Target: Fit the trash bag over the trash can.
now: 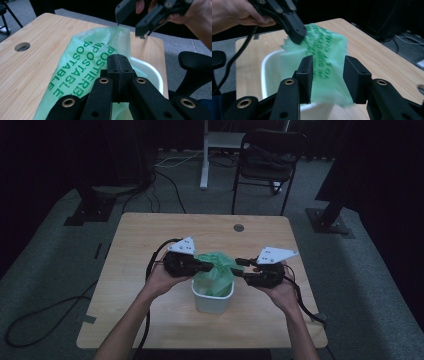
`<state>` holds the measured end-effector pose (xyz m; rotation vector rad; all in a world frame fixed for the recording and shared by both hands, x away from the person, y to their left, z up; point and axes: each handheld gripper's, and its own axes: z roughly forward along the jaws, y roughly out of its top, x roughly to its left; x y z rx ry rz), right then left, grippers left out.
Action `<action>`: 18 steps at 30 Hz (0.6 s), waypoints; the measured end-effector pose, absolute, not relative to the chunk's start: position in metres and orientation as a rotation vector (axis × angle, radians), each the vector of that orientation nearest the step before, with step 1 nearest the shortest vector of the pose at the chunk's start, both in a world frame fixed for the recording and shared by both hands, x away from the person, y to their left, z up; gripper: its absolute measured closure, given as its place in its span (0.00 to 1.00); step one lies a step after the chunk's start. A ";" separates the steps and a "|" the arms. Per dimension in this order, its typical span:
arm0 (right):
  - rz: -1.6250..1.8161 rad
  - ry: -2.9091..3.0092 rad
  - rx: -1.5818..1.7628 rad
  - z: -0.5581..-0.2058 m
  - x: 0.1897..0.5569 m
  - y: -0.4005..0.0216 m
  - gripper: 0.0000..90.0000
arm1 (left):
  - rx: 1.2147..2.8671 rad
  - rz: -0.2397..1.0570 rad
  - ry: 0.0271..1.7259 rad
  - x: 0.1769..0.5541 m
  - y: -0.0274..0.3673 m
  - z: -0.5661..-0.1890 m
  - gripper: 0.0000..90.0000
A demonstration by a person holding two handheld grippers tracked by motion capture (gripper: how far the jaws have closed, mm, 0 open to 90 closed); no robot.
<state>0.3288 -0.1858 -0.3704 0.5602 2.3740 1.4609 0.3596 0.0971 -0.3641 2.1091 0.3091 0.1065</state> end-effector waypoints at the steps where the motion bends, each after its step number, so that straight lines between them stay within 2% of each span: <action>1: 1.465 2.385 0.550 -0.371 0.329 -0.181 0.66 | 2.109 0.106 0.304 0.360 0.096 -0.364 1.00; 4: 1.470 2.404 0.536 -0.372 0.331 -0.173 0.69 | 2.106 0.104 0.298 0.359 0.095 -0.363 1.00; 9: 1.465 2.450 0.506 -0.374 0.334 -0.161 0.80 | 2.101 0.093 0.284 0.358 0.092 -0.364 1.00; 13: 1.447 2.473 0.512 -0.376 0.338 -0.158 1.00 | 2.099 0.094 0.283 0.357 0.093 -0.364 1.00; 18: 1.446 2.468 0.521 -0.374 0.338 -0.157 1.00 | 2.096 0.105 0.292 0.355 0.099 -0.366 0.99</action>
